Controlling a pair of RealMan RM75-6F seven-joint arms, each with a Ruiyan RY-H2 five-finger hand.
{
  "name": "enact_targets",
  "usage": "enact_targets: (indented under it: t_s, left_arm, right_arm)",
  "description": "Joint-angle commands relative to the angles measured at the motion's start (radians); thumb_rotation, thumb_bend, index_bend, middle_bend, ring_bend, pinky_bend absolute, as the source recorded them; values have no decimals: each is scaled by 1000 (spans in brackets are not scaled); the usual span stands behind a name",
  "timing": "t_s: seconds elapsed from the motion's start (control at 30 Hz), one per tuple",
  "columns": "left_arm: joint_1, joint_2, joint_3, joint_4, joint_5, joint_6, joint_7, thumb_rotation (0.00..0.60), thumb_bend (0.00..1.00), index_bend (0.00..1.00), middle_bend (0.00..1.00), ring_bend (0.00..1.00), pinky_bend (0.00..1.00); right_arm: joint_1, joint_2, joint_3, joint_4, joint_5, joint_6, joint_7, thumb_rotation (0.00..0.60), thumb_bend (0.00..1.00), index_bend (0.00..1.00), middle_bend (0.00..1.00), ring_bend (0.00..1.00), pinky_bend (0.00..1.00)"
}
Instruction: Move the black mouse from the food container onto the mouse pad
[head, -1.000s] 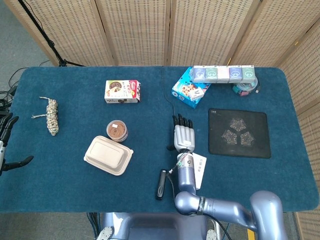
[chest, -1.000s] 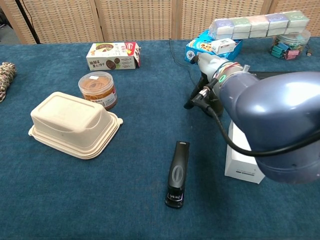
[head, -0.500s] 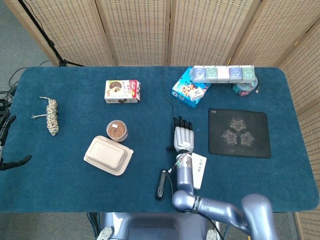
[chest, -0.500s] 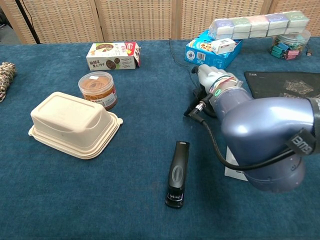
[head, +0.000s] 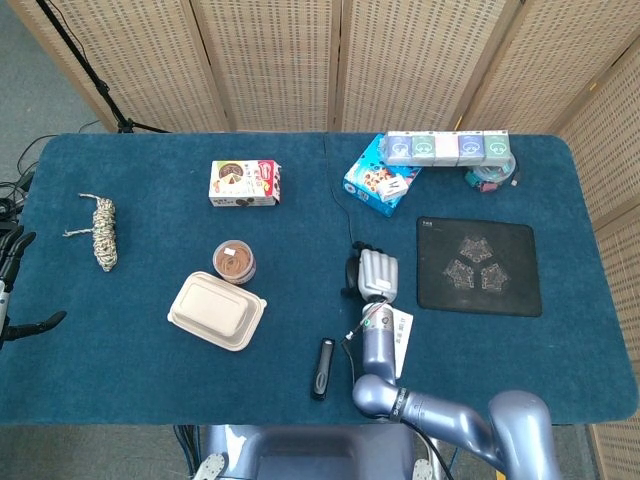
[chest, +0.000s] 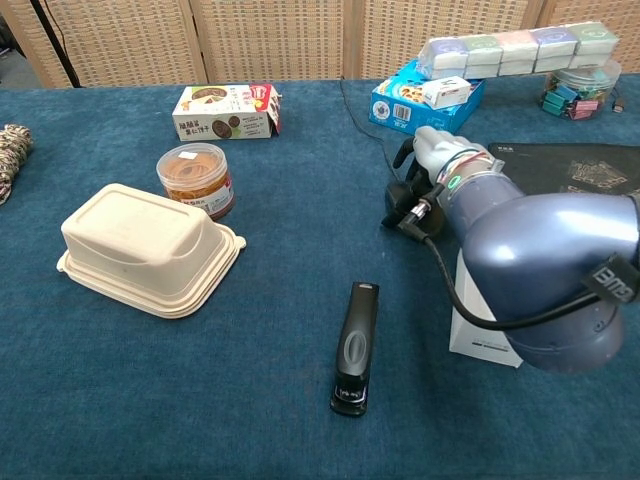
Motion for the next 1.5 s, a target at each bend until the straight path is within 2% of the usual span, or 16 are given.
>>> enact_targets:
  t_s: [0.03, 0.2, 0.3, 0.5, 0.63, 0.9, 1.2, 1.5]
  left_arm:
    - [1, 1, -1, 0, 1, -1, -3, 600, 17, 0, 0, 0, 0]
    - [2, 2, -1, 0, 6, -5, -5, 600, 16, 0, 0, 0, 0]
    - [2, 2, 0, -1, 11, -10, -6, 600, 16, 0, 0, 0, 0]
    - [1, 2, 4, -3, 20, -19, -1, 600, 16, 0, 0, 0, 0]
    - [1, 2, 6, -5, 24, -24, 5, 600, 16, 0, 0, 0, 0]
    - [-3, -4, 7, -15, 24, -36, 31, 600, 17, 0, 0, 0, 0]
    - [-8, -15, 7, -26, 22, -48, 70, 600, 17, 0, 0, 0, 0]
    - [-12, -22, 9, -32, 23, -55, 93, 600, 16, 0, 0, 0, 0]
  right_arm:
    - [-4, 2, -4, 5, -20, 8, 8, 600, 428, 366, 446, 420, 627]
    - [-14, 12, -6, -12, -62, 27, 35, 600, 604, 393, 464, 440, 640]
    - [-27, 35, -4, -52, -105, 49, 59, 600, 641, 393, 465, 441, 640]
    - [-48, 100, 10, -128, -138, 84, 48, 600, 649, 394, 465, 441, 640]
    - [-76, 179, 37, -168, -143, 117, 32, 600, 649, 394, 464, 441, 639]
    - [-183, 343, 57, -208, -87, 113, 46, 600, 650, 391, 463, 441, 639]
    - [-330, 471, 10, -249, -68, 95, 147, 600, 653, 389, 462, 441, 639]
    - [-416, 509, -44, -228, -81, 75, 238, 600, 653, 388, 462, 441, 639]
